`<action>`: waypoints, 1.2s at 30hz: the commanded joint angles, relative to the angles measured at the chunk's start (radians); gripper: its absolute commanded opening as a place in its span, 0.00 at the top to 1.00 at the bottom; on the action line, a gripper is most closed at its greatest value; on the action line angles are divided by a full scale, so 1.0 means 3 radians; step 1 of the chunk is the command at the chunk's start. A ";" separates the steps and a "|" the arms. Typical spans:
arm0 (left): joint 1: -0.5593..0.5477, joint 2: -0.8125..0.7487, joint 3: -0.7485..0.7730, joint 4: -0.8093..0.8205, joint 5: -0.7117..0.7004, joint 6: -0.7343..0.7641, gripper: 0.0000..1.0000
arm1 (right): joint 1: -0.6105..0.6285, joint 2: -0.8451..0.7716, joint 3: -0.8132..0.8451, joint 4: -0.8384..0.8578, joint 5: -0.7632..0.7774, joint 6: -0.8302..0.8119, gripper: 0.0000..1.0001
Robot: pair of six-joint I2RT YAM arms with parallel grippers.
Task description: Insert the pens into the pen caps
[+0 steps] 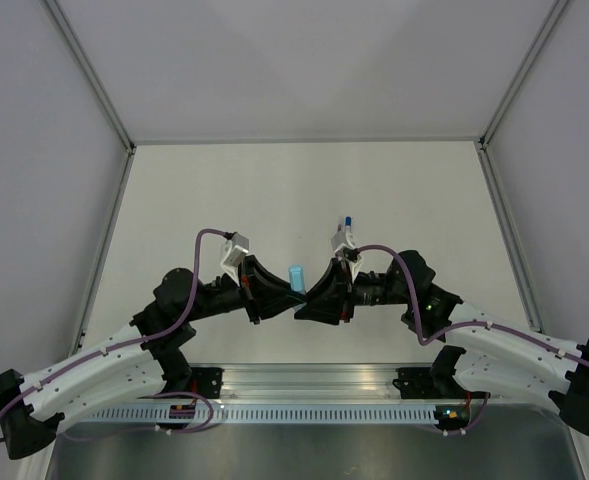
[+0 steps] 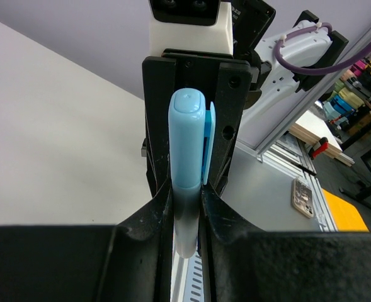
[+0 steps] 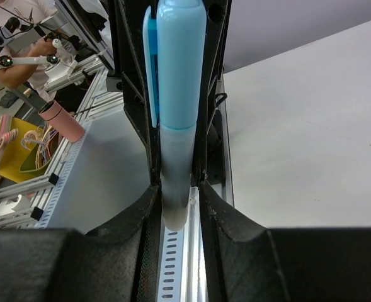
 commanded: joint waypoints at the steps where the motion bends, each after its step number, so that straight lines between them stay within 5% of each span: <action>1: -0.0007 0.0004 -0.0012 0.0217 -0.0095 -0.0064 0.98 | 0.0008 0.0039 -0.0016 0.0389 -0.0066 0.0094 0.66; 19: -0.0007 0.0080 -0.0032 0.0253 -0.0100 -0.0018 0.98 | 0.0018 0.0177 -0.0021 0.0563 -0.0153 0.0227 0.72; 22: -0.0007 0.0106 -0.0042 0.0278 -0.0095 -0.0013 0.98 | 0.0023 0.0182 -0.0021 0.0563 -0.0159 0.0237 1.00; 24: -0.0007 0.0096 -0.0032 0.0268 -0.0059 0.0007 0.97 | 0.0018 0.0167 -0.0016 0.0537 -0.0108 0.0227 1.00; 26: -0.0007 0.0070 -0.0002 0.0217 -0.0059 0.0028 0.84 | 0.0023 0.0121 -0.0001 0.0415 -0.0031 0.0192 1.00; 27: -0.0007 0.0014 0.0004 0.0181 -0.0084 0.0033 0.65 | 0.0023 0.0126 0.0014 0.0369 -0.0016 0.0141 1.00; 30: -0.0007 -0.0078 0.0065 -0.0018 -0.0166 0.0079 0.38 | 0.0023 0.0121 0.0050 0.0246 -0.0041 0.0105 1.00; 36: -0.0007 -0.0257 0.0203 -0.0422 -0.0289 0.0171 0.22 | 0.0028 0.0151 0.0066 0.0256 -0.0123 0.0130 1.00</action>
